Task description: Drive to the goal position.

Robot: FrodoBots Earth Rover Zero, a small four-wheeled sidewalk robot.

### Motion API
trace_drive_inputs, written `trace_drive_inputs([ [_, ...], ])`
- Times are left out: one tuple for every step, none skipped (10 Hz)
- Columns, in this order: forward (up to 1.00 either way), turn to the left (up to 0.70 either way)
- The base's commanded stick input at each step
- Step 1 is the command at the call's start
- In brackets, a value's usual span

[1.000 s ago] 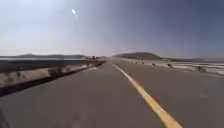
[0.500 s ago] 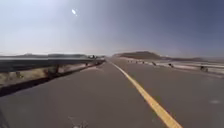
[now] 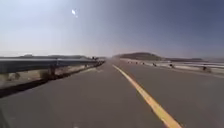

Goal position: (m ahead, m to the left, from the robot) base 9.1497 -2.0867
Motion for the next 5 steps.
trace_drive_inputs([
  [0.5, 0.0],
  [0.5, 0.0],
  [0.5, 0.0],
  [0.5, 0.0],
  [0.5, 0.0],
])
